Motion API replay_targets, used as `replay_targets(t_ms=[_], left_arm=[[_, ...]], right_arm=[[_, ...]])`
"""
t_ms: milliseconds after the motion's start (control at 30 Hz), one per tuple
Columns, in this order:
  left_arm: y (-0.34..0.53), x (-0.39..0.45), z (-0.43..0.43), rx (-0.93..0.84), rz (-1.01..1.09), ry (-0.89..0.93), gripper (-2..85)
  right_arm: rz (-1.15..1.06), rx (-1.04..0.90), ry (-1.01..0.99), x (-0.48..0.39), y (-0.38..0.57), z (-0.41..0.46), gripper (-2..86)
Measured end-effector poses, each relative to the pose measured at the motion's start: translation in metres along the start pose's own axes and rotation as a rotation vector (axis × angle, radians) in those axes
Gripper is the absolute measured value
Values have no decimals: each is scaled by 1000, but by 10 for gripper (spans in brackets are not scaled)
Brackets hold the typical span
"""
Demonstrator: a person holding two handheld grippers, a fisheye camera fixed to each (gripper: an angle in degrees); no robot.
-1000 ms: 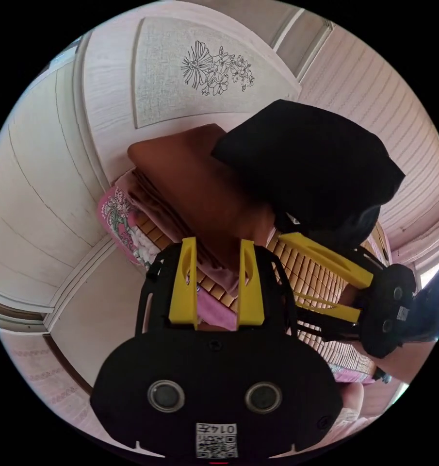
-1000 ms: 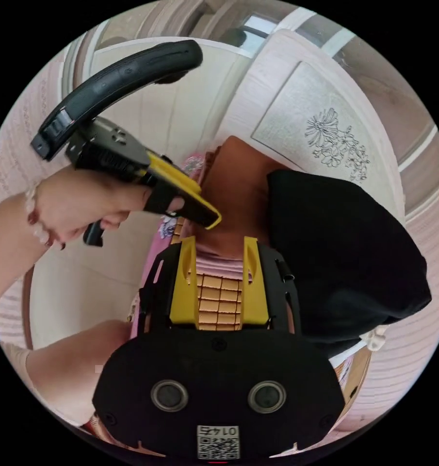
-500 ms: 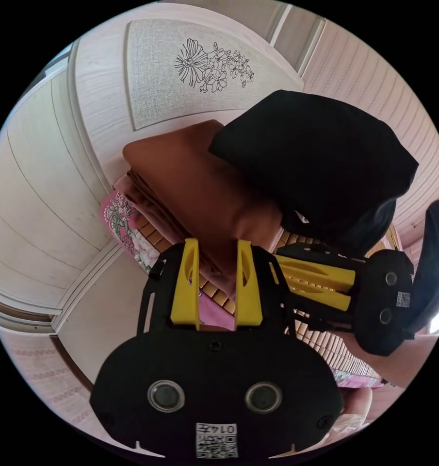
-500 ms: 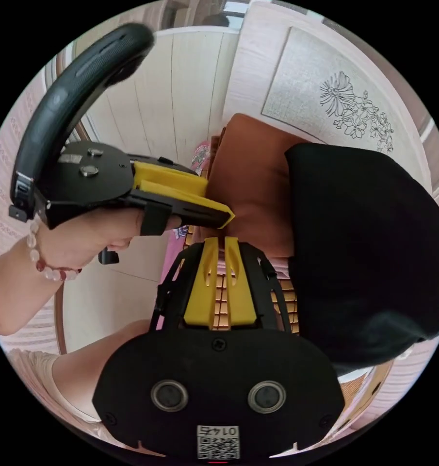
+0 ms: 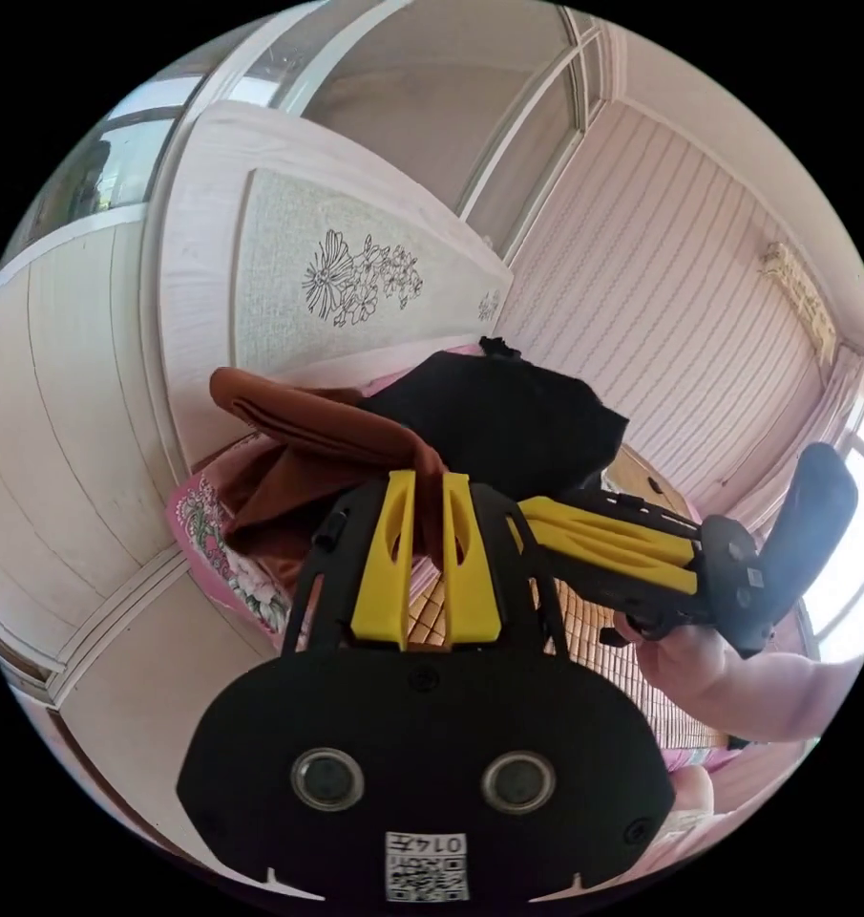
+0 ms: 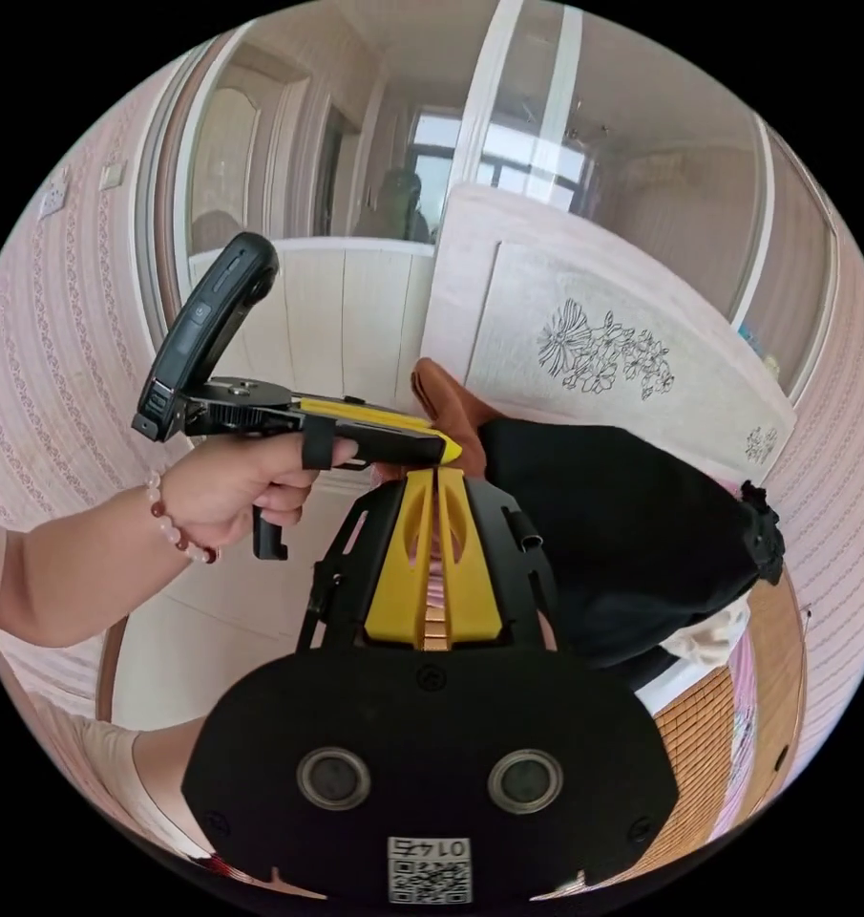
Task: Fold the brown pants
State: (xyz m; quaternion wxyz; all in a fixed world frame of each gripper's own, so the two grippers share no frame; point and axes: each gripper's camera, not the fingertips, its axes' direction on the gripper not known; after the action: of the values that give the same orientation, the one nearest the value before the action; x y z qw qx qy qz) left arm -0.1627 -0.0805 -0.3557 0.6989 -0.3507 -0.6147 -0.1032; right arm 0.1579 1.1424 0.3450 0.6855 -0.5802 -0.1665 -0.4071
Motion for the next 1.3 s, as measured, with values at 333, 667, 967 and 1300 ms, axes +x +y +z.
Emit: replay_targets(t_ms=[333, 667, 967, 1300], left_arm=[[-14, -19, 13, -117, 82, 1, 86], [45, -135, -21, -59, -200, -56, 109], [31, -180, 28, -102, -400, 72, 137], [4, -153, 34, -182, -316, 134, 42]], right_arm=[[-79, -202, -78, -1, 29, 58, 1], [31, -180, -129, 23, 28, 85, 16], [-55, -381, -177, -34, 24, 157, 234], [-35, -493, -88, 16, -28, 137, 63]])
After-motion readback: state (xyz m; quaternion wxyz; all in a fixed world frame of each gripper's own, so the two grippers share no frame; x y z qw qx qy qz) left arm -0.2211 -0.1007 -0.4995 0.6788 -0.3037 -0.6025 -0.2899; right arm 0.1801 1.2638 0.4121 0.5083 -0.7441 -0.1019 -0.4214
